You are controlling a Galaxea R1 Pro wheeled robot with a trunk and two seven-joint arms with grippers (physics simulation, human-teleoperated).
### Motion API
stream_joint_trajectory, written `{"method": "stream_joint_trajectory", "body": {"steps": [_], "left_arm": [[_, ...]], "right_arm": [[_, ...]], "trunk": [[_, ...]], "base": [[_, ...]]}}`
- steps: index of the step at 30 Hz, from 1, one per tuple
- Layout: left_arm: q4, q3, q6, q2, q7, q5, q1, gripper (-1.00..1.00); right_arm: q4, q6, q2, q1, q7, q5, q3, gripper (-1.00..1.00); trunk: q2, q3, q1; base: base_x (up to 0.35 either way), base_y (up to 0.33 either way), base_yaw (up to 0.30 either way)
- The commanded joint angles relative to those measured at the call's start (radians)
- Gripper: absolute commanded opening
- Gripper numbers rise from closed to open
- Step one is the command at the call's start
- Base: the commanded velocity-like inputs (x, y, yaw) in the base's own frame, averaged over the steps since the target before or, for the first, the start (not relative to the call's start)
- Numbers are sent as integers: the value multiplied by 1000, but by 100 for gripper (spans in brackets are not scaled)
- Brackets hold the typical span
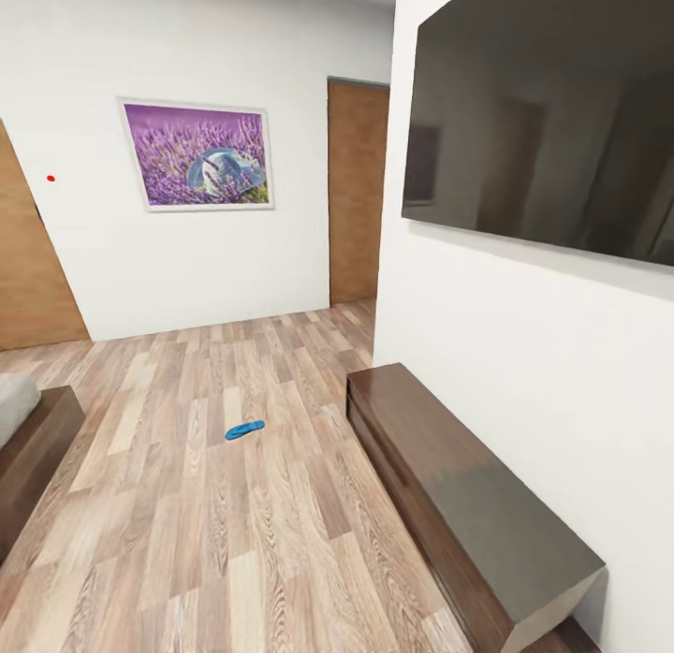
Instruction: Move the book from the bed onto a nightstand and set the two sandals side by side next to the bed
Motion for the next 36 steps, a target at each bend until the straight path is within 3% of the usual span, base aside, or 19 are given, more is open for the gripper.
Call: {"method": "stream_joint_trajectory", "body": {"steps": [1, 36], "left_arm": [[1, 0, -6, 0, -1, 0, -1, 100], [1, 0, -16, 1, -1, 1, -1, 100]], "right_arm": [[-1, -1, 0, 0, 0, 0, 0, 100], [-1, -1, 1, 0, 0, -2, 0, 100]], "trunk": [[0, -1, 0], [0, -17, 0]], "base": [[-180, 8, 276], [-25, 1, 277]]}}
